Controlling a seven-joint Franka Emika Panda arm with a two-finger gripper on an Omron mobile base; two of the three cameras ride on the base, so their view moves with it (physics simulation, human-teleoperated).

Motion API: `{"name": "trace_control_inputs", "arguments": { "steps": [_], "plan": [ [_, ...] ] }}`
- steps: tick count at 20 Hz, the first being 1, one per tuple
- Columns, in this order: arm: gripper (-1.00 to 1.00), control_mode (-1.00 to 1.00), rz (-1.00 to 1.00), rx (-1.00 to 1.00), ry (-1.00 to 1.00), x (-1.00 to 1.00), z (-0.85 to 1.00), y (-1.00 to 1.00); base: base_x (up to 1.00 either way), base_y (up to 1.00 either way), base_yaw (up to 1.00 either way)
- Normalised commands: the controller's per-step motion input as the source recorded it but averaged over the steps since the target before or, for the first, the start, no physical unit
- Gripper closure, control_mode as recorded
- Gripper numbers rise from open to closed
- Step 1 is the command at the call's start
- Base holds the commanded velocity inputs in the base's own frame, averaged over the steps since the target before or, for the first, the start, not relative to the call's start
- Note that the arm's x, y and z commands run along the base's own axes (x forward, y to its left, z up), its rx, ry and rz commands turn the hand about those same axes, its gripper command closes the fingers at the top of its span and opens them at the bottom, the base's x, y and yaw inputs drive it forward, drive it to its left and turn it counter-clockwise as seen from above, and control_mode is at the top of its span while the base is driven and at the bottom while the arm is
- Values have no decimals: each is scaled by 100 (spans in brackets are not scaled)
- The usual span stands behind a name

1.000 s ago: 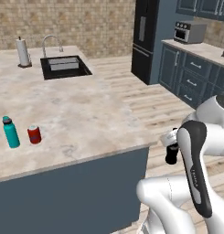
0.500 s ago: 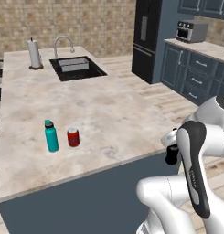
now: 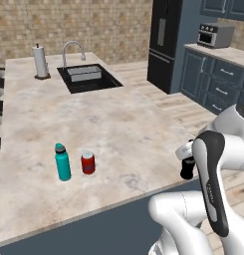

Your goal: Move the drinks to the dining counter.

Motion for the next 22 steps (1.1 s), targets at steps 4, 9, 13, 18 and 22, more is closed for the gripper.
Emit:
{"name": "trace_control_inputs", "arguments": {
  "steps": [4,9,13,18,22],
  "plan": [
    [100,100,0,0,0,0,0,0,4,1,3],
    [100,100,0,0,0,0,0,0,0,0,0],
    [100,100,0,0,0,0,0,0,0,0,0],
    [100,-100,0,0,0,0,0,0,0,0,0],
    [100,-100,6,0,0,-5,0,29,0,0,0]
  ]
}}
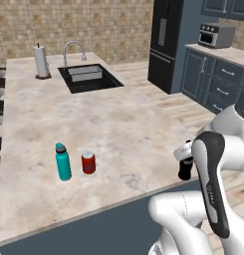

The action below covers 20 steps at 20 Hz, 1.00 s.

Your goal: Move the drinks to the dining counter.

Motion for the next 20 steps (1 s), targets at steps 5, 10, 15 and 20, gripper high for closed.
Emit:
{"name": "trace_control_inputs", "arguments": {
  "steps": [5,10,15,20],
  "plan": [
    [100,-100,21,0,0,2,0,71,0,0,0],
    [100,-100,31,0,0,26,-4,63,0,0,0],
    [100,-100,28,0,0,52,-2,26,0,0,0],
    [100,-100,27,0,1,97,0,13,0,0,0]
  ]
}}
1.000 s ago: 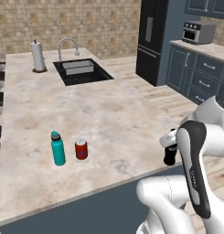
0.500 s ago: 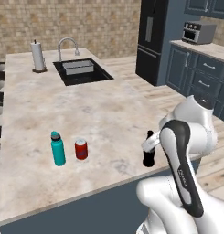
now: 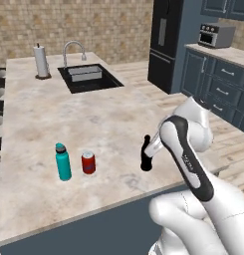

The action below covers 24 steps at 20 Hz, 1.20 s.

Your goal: Move the drinks to the dining counter.

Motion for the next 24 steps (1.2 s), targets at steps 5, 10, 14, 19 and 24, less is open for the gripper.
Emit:
{"name": "trace_control_inputs", "arguments": {
  "steps": [5,10,14,19,24],
  "plan": [
    [100,-100,25,0,7,100,0,2,0,0,0],
    [100,-100,26,0,12,82,-15,13,0,0,0],
    [100,-100,29,0,2,45,-9,16,0,0,0],
    [100,-100,26,0,-2,16,-11,7,0,0,0],
    [100,-100,18,-1,-4,0,-44,26,0,0,0]
  ]
}}
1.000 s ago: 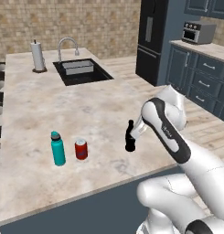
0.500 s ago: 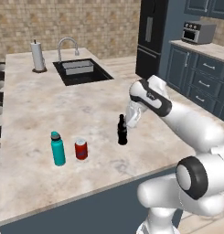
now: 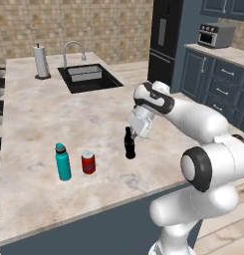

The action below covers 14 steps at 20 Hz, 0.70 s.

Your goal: Move the drinks to the dining counter.

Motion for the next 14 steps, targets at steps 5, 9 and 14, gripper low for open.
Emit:
{"name": "trace_control_inputs", "arguments": {
  "steps": [5,9,14],
  "plan": [
    [100,-100,10,-3,-1,0,-50,38,0,0,0],
    [100,-100,2,0,0,11,-12,13,0,0,0],
    [100,-100,0,3,0,33,-5,3,0,0,0]
  ]
}}
